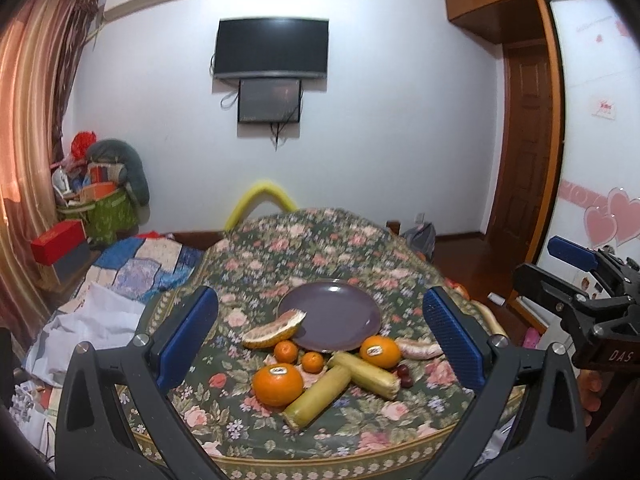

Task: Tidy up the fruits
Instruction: 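Grasp a large Dole orange with the left tool while the right tool grasps another, then carry the left tool's orange toward the purple plate while the right tool carries its orange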

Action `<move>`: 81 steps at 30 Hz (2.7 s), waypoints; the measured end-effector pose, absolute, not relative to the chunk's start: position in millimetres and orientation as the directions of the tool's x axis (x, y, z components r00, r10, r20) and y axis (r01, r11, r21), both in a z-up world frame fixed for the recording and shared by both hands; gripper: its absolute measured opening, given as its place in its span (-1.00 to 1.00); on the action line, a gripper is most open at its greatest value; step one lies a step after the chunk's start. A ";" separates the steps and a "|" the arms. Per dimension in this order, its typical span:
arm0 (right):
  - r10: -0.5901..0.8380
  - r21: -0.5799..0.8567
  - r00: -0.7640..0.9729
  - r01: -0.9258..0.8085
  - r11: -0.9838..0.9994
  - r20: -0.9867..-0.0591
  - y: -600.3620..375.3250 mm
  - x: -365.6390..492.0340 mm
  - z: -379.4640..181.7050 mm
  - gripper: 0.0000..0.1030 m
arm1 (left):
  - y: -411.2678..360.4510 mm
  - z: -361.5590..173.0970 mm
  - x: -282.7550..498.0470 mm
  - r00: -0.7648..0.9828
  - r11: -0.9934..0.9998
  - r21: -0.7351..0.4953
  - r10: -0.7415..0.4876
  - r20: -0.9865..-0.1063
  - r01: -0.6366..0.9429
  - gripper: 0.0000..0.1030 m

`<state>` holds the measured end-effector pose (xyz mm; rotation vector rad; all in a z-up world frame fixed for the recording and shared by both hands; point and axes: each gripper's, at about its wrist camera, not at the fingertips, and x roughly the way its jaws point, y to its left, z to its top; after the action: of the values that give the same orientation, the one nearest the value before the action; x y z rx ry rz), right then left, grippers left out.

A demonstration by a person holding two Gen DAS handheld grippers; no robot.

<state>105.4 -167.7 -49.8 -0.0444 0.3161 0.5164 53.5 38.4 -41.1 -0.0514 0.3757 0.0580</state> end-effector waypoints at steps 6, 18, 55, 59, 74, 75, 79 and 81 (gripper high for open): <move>0.461 0.055 0.788 -0.483 0.874 -0.408 -162.1 138.6 -78.2 1.00 | 64.7 -64.8 84.9 0.897 0.992 -0.022 0.101 -0.431 -0.122 1.00; 0.417 0.064 0.696 -0.472 0.879 -0.585 -147.6 193.5 -136.9 0.70 | 95.8 -134.8 138.2 0.791 0.989 -0.035 0.091 -0.605 -0.141 0.48; 0.506 0.257 0.440 -0.511 0.820 -0.742 -108.8 260.4 -219.5 0.21 | 98.2 -232.8 197.5 0.611 0.980 -0.174 -0.081 -0.788 -0.094 0.35; 0.509 0.256 0.439 -0.517 0.817 -0.740 -109.1 259.8 -216.5 0.19 | 96.2 -227.9 198.1 0.612 0.982 -0.164 -0.074 -0.787 -0.092 0.34; 0.535 0.240 0.543 -0.521 0.819 -0.647 -129.6 259.8 -169.1 0.18 | 92.8 -168.4 211.4 0.719 0.986 -0.146 -0.040 -0.694 -0.086 0.34; 0.533 0.233 0.555 -0.520 0.822 -0.639 -130.6 260.9 -165.6 0.18 | 91.7 -164.8 213.5 0.726 0.986 -0.143 -0.039 -0.686 -0.082 0.34; 0.527 0.214 0.587 -0.519 0.828 -0.615 -134.4 268.1 -154.4 0.18 | 85.9 -151.9 223.1 0.750 0.989 -0.136 -0.040 -0.660 -0.066 0.34; 0.524 0.206 0.603 -0.517 0.831 -0.601 -136.0 275.2 -148.8 0.18 | 83.7 -145.9 229.0 0.760 0.989 -0.132 -0.040 -0.648 -0.061 0.34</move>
<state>275.2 -136.0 -148.8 0.0116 0.6997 0.6024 229.0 83.7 -145.9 -0.1483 0.7077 0.0114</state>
